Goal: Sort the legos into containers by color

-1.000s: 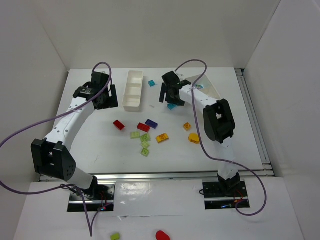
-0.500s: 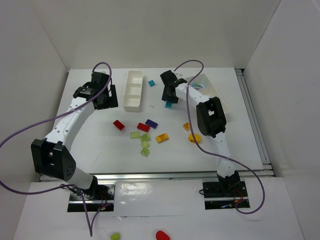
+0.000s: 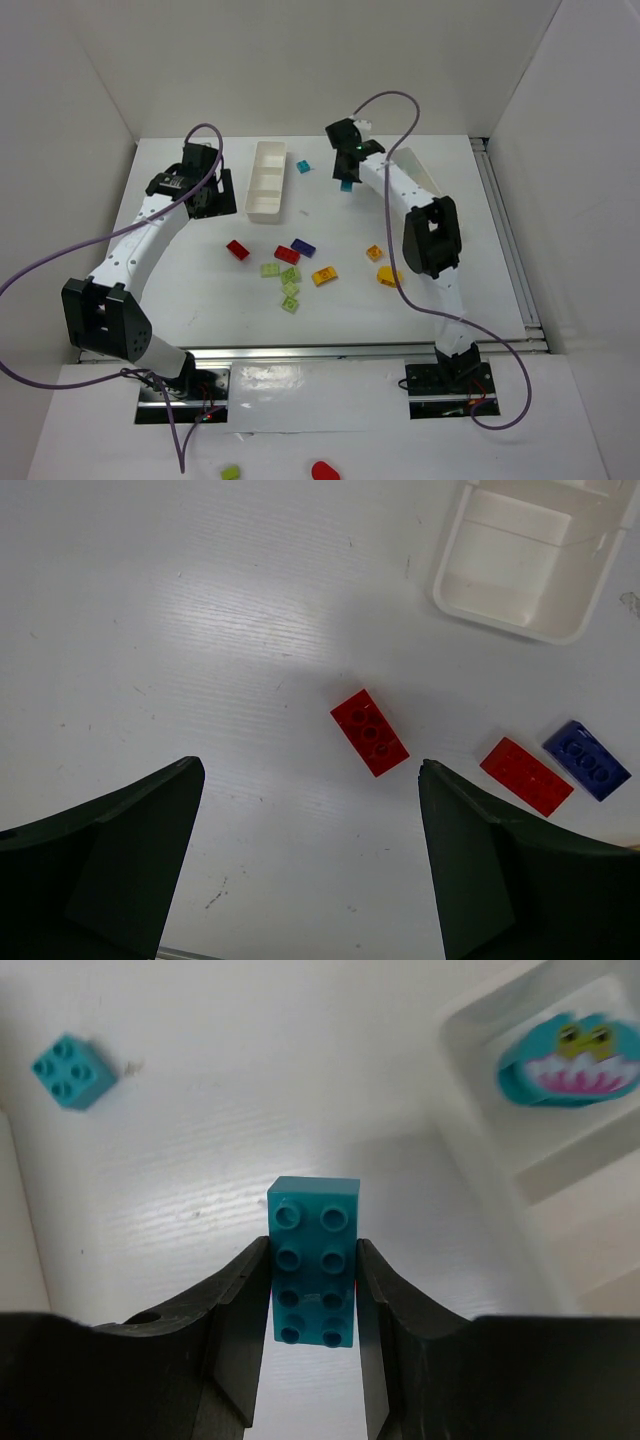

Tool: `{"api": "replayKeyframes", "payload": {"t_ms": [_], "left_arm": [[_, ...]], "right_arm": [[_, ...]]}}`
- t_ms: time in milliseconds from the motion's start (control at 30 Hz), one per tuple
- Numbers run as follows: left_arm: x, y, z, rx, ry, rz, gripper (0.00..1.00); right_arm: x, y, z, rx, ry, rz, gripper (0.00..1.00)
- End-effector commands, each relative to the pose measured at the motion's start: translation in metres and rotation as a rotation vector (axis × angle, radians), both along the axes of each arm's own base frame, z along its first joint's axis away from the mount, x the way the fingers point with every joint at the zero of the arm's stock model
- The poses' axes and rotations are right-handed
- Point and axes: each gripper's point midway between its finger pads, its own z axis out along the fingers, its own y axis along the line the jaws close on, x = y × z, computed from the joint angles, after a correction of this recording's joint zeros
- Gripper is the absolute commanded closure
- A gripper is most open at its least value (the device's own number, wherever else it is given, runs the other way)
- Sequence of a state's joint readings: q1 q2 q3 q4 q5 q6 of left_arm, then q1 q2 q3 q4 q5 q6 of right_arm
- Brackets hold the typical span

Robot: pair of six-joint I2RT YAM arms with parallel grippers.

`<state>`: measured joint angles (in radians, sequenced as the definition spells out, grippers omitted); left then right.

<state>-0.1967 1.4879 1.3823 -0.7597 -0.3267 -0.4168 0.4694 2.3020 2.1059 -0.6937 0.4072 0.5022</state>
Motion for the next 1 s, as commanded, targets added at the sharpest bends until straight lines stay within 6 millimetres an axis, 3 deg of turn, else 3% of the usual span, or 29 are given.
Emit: {"api": "replayKeyframes", "payload": {"t_ms": [0,100,300,367,467,633,700,833,900,967], "left_arm": [[0.005,0.001,0.019,-0.001,-0.042,-0.013,0.03],[0.006,0.001,0.016,0.001,-0.033,-0.013,0.03],[0.006,0.003,0.016,0.008,-0.035,-0.008,0.03],[0.004,0.003,0.015,0.01,-0.026,-0.008,0.03],[0.004,0.003,0.015,0.01,-0.026,-0.008,0.03],[0.002,0.005,0.015,0.019,-0.018,-0.002,0.03],[0.002,0.005,0.014,0.019,-0.018,-0.002,0.03],[0.002,0.007,0.015,0.026,-0.019,0.003,0.03],[0.002,0.007,0.015,0.026,-0.019,0.003,0.03],[0.002,0.007,0.015,0.026,-0.019,0.003,0.03]], "right_arm": [[0.021,-0.069,0.078,0.001,-0.157,-0.137,0.82],[0.024,-0.103,0.077,-0.014,-0.149,-0.198,0.81],[0.038,-0.139,0.073,-0.023,-0.163,-0.272,0.78],[0.046,-0.147,0.067,-0.032,-0.163,-0.293,0.6],[0.052,-0.144,0.08,-0.016,-0.185,-0.287,0.3],[0.046,-0.094,0.085,-0.017,-0.199,-0.175,0.26],[0.045,-0.058,0.088,0.018,-0.215,-0.078,0.26],[0.037,0.012,0.061,0.038,-0.191,0.172,0.21],[0.029,0.048,0.036,0.034,-0.155,0.313,0.12],[0.03,0.072,0.032,0.045,-0.173,0.4,0.06]]}}
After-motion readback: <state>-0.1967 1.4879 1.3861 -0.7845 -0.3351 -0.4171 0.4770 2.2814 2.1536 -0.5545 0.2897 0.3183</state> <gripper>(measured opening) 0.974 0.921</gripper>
